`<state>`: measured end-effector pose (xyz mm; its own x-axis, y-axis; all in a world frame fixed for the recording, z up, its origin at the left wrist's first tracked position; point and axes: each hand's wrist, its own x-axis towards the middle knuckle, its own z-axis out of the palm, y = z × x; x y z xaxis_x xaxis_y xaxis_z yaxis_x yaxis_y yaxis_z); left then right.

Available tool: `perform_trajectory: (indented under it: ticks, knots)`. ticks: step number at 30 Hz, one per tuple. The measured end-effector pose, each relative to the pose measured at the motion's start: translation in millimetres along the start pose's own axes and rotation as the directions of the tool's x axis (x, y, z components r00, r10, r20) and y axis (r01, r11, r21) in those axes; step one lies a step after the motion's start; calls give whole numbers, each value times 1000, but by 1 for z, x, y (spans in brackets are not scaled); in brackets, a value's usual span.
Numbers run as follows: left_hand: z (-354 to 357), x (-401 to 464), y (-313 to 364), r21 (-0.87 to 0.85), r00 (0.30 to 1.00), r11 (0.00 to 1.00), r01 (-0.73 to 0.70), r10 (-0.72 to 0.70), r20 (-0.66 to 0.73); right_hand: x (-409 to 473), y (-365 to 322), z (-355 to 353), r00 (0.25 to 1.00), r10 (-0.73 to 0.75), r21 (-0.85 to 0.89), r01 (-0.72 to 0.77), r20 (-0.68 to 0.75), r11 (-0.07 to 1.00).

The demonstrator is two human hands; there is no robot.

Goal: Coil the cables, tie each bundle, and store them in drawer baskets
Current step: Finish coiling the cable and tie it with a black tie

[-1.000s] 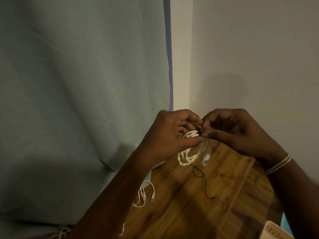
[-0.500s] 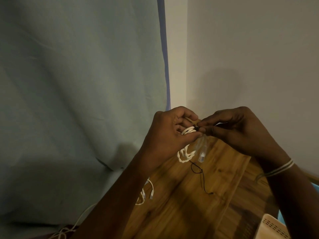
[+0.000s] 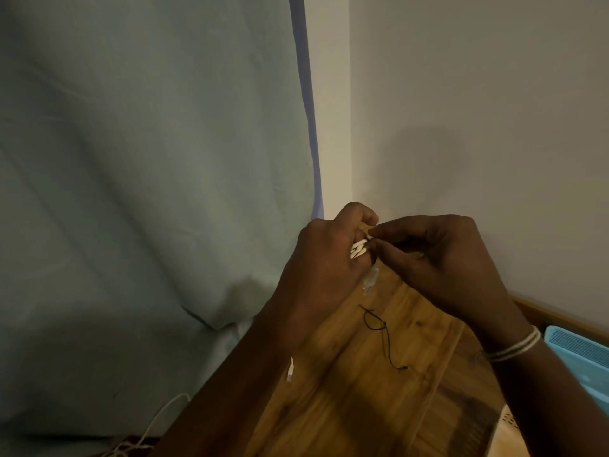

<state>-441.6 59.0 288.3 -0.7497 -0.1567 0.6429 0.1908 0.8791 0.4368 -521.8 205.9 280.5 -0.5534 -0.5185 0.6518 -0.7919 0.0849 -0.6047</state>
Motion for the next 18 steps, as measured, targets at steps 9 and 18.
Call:
perform_trajectory:
  ticks: [9,18]
  knots:
    - [17,-1,9,42,997,999,-32,35,-62,-2,2,7,996,-48,-237,28,-80,971]
    - [30,4,3,-35,988,999,-31,25,-155,-3,24,0,980,158,-44,-164,-125,985]
